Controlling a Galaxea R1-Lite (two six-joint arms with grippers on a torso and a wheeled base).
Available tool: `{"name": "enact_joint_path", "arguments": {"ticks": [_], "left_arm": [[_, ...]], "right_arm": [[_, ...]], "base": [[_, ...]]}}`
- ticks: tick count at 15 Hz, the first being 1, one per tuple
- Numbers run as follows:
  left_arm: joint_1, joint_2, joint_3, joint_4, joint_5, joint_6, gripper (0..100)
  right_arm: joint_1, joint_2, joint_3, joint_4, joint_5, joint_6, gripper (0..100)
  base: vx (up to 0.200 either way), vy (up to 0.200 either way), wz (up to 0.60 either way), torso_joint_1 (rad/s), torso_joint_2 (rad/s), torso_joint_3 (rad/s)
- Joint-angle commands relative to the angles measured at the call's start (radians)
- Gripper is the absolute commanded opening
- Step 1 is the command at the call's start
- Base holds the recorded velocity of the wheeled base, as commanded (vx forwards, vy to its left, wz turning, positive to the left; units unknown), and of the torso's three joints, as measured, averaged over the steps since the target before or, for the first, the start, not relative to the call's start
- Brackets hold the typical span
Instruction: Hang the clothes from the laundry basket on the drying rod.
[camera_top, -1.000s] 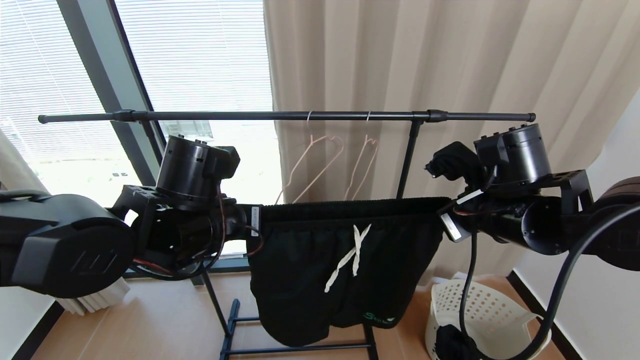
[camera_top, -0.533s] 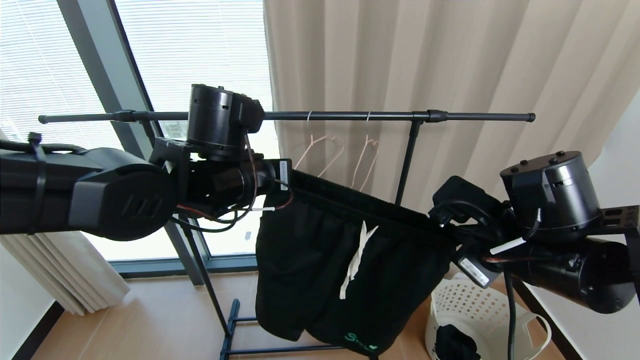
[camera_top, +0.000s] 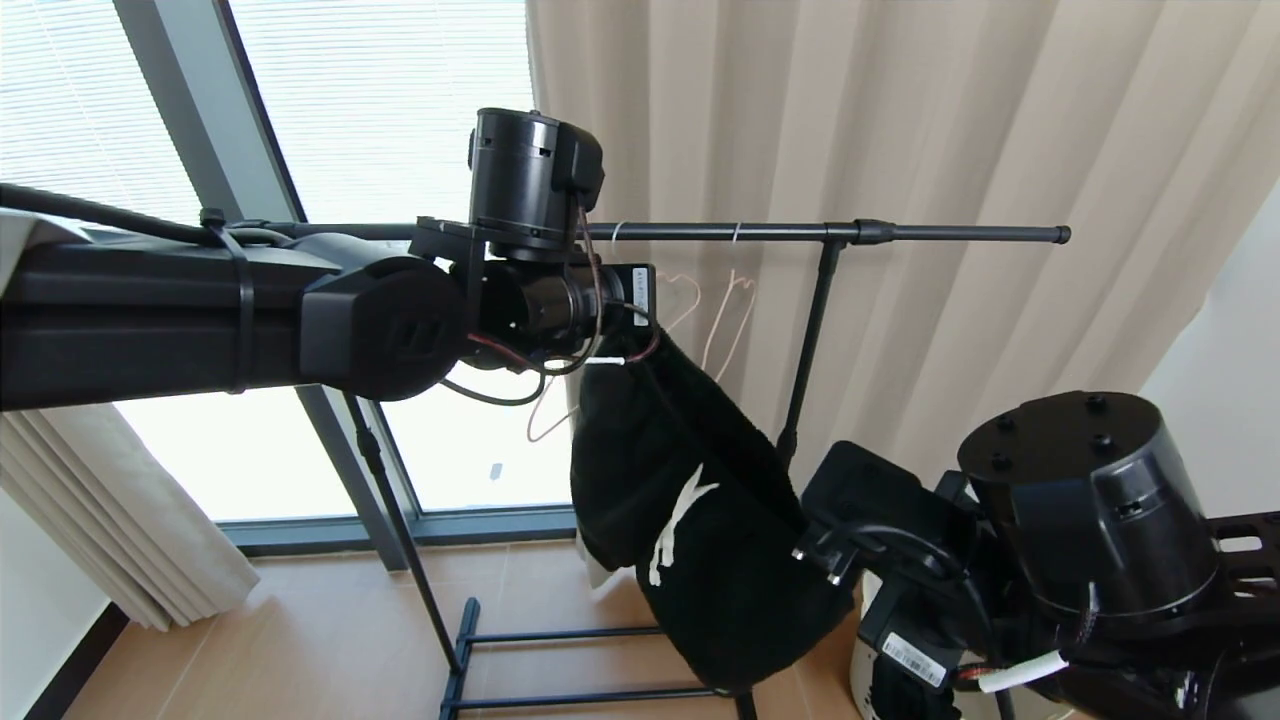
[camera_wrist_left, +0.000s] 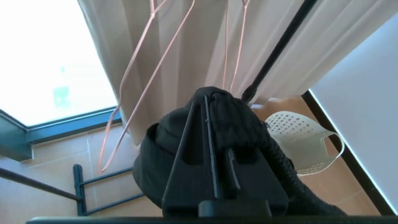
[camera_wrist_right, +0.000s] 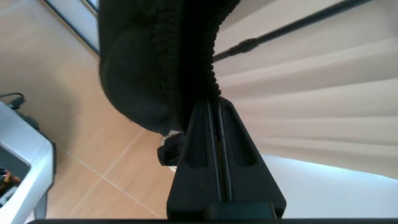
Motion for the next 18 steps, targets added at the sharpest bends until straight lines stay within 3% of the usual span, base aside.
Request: {"name": "enact_joint_path", "arguments": {"ticks": [1,4,6,9,13,15,18], "left_arm": [[-0.013,0.026,-0.038,0.002,-0.004,0.002,0],[-0.021,0.04,-0.063,0.002,-0.009,0.014,0],[-0.026,0.041,-0.073,0.002,-0.009,0.017,0],[-0.026,0.047,-0.076,0.002,-0.009,0.017,0],[-0.022,0.047,-0.078,0.003,-0.009,0.017,0],[-0.018,0.03,-0.075,0.015,-0.009,0.017,0],[0.019,-0.011,-0.067,0.109,-0.009,0.02,0]], "right_arm": [[0.115,0.052,-0.023,-0.003,-0.002,0.103,0],[0.201,0.092,-0.068,-0.026,0.006,0.207,0],[0.253,0.137,-0.074,-0.14,0.001,0.29,0],[0.256,0.167,-0.066,-0.318,0.001,0.297,0],[0.219,0.161,-0.046,-0.313,-0.006,0.27,0],[0.147,0.104,0.012,-0.315,-0.006,0.162,0],[0.014,0.075,0.047,-0.321,0.001,0.073,0]], "base": [[0.0,0.0,0.0,0.0,0.0,0.0],[0.0,0.0,0.0,0.0,0.0,0.0],[0.0,0.0,0.0,0.0,0.0,0.0],[0.0,0.0,0.0,0.0,0.0,0.0],[0.0,0.0,0.0,0.0,0.0,0.0],[0.0,0.0,0.0,0.0,0.0,0.0],[0.0,0.0,0.0,0.0,0.0,0.0]]}}
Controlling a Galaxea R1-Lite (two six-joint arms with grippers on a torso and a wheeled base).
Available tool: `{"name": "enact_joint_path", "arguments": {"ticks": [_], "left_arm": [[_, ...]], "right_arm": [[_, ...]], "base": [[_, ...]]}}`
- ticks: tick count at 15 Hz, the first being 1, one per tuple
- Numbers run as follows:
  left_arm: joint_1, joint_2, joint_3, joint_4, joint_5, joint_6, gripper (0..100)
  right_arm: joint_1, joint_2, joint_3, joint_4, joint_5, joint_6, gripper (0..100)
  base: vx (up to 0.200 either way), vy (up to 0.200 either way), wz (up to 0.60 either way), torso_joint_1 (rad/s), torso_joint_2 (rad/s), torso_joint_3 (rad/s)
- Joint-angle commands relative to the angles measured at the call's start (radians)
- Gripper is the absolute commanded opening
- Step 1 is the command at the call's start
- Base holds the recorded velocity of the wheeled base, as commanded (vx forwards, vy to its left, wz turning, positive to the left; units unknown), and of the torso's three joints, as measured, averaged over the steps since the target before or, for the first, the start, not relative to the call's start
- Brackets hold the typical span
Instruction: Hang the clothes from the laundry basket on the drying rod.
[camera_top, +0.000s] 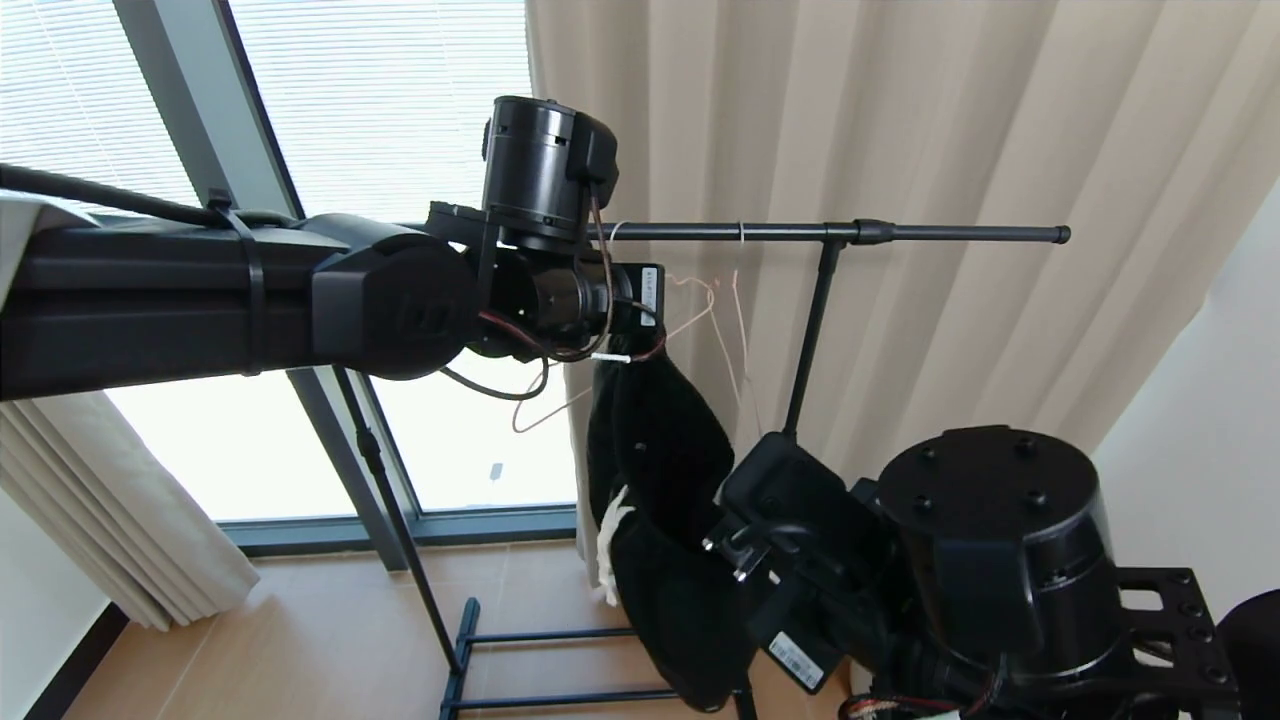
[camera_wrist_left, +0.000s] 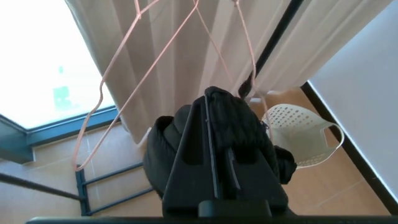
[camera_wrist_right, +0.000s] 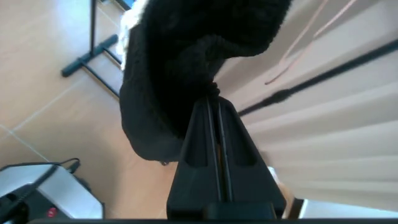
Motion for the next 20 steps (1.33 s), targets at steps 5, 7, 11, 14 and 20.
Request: {"name": "enact_joint_path", "arguments": {"ticks": [5,7,11,14,20], "left_arm": [[0.044,-0.174,0.194,0.027,0.004,0.068,0],[0.042,-0.246,0.322,0.027,0.004,0.117,0],[0.004,-0.293,0.563,0.021,0.001,0.149,0],[-0.09,-0.293,0.648,0.02,-0.003,0.106,0],[-0.306,-0.286,0.681,0.02,-0.15,-0.041,0]], "right_arm": [[-0.329,-0.032,-0.031,-0.012,0.09,-0.094,0],[-0.392,-0.023,-0.07,-0.012,0.09,-0.094,0],[-0.419,0.04,-0.143,-0.075,0.098,-0.087,0],[-0.399,0.207,-0.253,-0.234,0.088,-0.084,0],[-0.349,0.413,-0.497,-0.26,0.085,0.127,0]], "base": [[0.0,0.0,0.0,0.0,0.0,0.0],[0.0,0.0,0.0,0.0,0.0,0.0],[0.0,0.0,0.0,0.0,0.0,0.0],[0.0,0.0,0.0,0.0,0.0,0.0],[0.0,0.0,0.0,0.0,0.0,0.0]]}}
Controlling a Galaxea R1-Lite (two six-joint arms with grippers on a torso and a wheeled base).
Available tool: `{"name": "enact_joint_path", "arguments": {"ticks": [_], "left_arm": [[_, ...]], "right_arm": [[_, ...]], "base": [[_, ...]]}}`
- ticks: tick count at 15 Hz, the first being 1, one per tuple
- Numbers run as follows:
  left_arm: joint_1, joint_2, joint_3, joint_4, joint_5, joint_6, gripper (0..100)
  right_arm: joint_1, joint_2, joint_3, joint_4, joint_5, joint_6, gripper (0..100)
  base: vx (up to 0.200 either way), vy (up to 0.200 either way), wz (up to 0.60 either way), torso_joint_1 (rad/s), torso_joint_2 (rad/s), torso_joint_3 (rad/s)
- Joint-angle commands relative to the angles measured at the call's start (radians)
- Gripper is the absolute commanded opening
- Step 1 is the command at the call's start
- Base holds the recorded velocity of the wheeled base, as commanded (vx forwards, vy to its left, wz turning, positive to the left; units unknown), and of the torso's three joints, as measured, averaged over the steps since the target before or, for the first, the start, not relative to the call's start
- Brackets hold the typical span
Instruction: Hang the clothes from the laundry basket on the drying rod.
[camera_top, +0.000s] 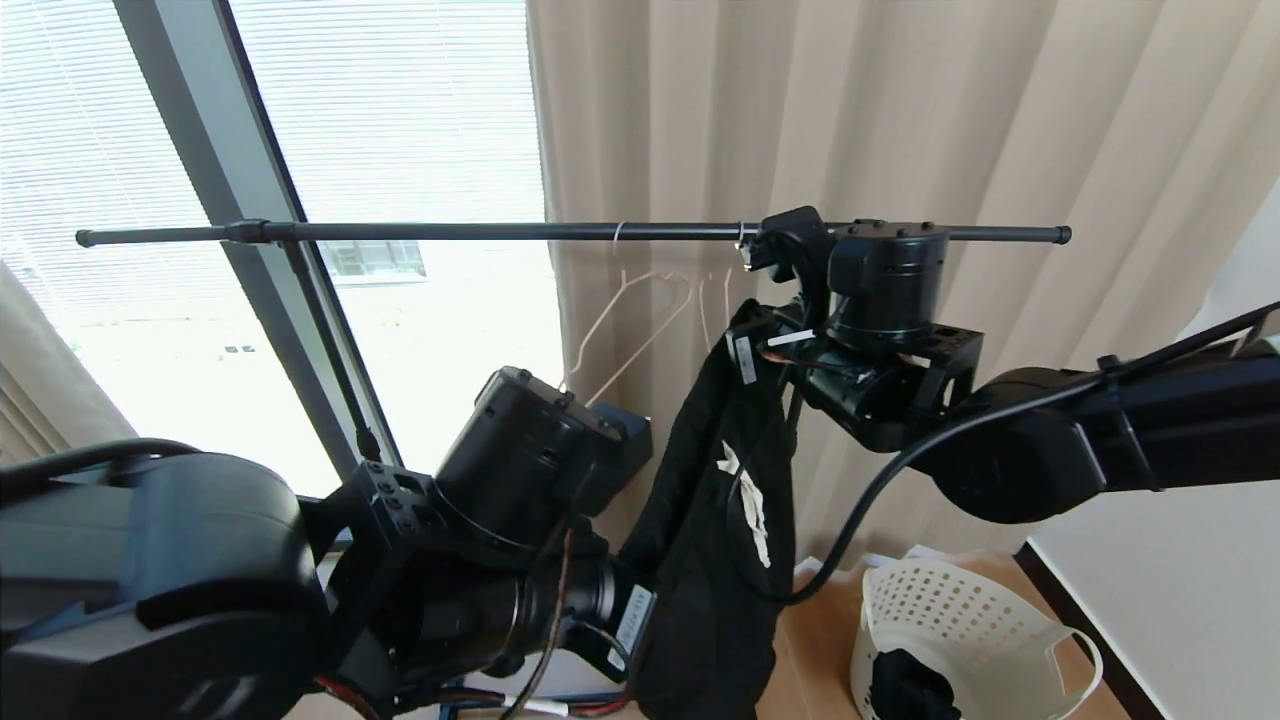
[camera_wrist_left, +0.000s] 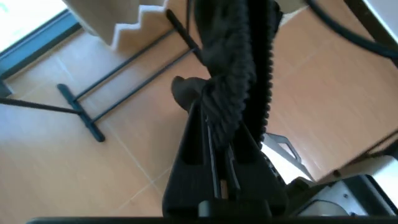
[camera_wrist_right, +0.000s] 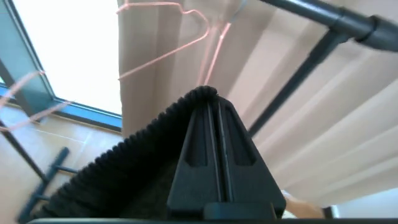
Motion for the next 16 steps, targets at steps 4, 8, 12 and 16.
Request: {"name": "enact_joint_path", "arguments": {"ticks": [4,8,12,16], "left_arm": [[-0.127,0.051,-0.089,-0.012,-0.071,-0.133,0],[-0.124,0.057,-0.094,-0.011,-0.062,-0.144,0],[-0.051,0.019,-0.059,-0.009,-0.021,-0.139,0],[0.087,0.014,-0.056,-0.009,0.037,-0.113,0]], "right_arm": [[0.057,0.089,-0.076,-0.002,0.0,0.119,0],[0.064,0.081,-0.074,-0.003,-0.003,0.128,0],[0.024,0.052,-0.074,-0.005,-0.02,0.128,0],[-0.017,-0.034,-0.016,0.001,-0.026,0.126,0]], "base": [[0.0,0.0,0.0,0.0,0.0,0.0],[0.0,0.0,0.0,0.0,0.0,0.0],[0.0,0.0,0.0,0.0,0.0,0.0],[0.0,0.0,0.0,0.0,0.0,0.0]]}}
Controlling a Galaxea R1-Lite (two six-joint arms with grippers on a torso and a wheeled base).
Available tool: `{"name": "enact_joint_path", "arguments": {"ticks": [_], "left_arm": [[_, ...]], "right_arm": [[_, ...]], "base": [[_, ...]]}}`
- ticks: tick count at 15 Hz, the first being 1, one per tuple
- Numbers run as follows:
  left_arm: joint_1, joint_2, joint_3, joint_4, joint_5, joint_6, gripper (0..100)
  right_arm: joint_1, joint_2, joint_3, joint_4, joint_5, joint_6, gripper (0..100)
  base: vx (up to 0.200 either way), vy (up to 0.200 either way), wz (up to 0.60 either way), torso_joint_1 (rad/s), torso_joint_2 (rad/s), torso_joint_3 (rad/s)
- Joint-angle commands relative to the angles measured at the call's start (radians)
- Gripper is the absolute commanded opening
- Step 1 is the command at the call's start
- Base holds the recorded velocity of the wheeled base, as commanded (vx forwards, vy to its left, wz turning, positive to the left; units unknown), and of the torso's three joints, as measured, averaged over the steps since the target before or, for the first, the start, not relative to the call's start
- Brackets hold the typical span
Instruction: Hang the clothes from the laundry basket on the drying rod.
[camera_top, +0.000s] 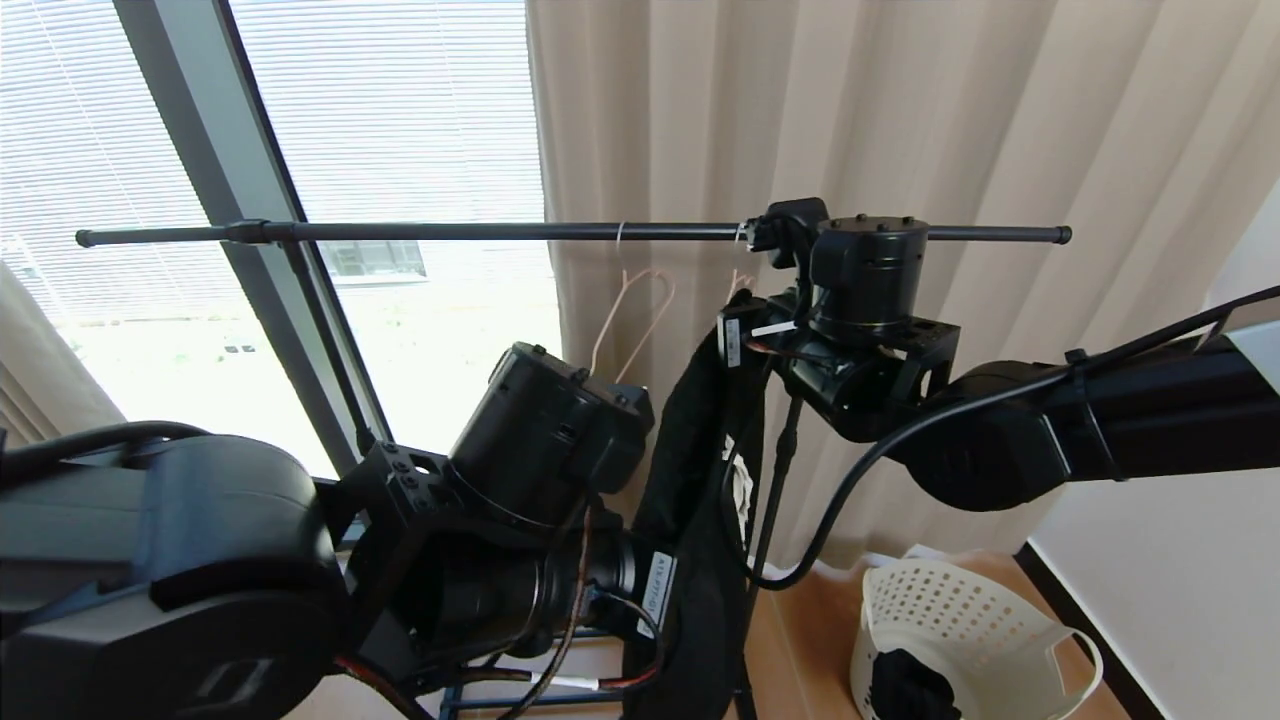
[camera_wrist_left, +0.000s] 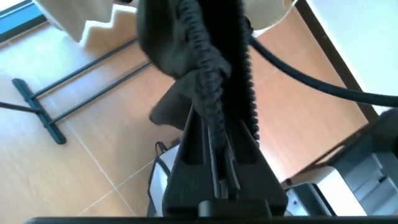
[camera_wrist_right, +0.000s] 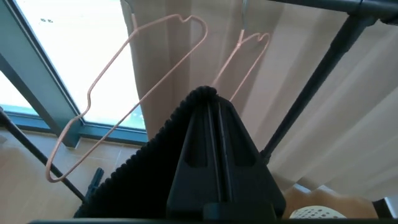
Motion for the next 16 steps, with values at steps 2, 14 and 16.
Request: {"name": "enact_joint_path", "arguments": {"ticks": [2,14,16], "left_arm": [[0.145,0.039,-0.052,-0.005,0.064,0.032,0],[0.211,0.243,-0.472,-0.019,0.13,0.034,0],[0.207,0.254,-0.515,-0.017,0.13,0.036,0]], "right_arm": [[-0.022,-0.174,0.144,0.011,-0.017,-0.006,0],[-0.017,-0.357,0.475,0.022,-0.043,-0.219,0],[-0.016,-0.352,0.514,0.025,-0.053,-0.264,0]], "base": [[0.0,0.0,0.0,0.0,0.0,0.0],[0.0,0.0,0.0,0.0,0.0,0.0],[0.0,0.0,0.0,0.0,0.0,0.0]]}}
